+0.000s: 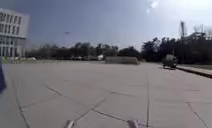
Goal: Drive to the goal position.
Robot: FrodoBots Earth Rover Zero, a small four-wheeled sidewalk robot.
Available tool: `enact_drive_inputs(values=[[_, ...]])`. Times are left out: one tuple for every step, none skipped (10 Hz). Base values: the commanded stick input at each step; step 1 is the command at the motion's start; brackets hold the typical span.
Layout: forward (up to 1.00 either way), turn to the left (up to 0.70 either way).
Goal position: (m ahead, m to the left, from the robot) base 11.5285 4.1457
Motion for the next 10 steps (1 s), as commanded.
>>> enact_drive_inputs(values=[[1.0, 0.19], [1.0, 0.27], [1.0, 0.27], [1.0, 0.17], [1.0, 0.0], [1.0, 0.0], [1.0, 0.0], [1.0, 0.0], [1.0, 0.0], [1.0, 0.0]])
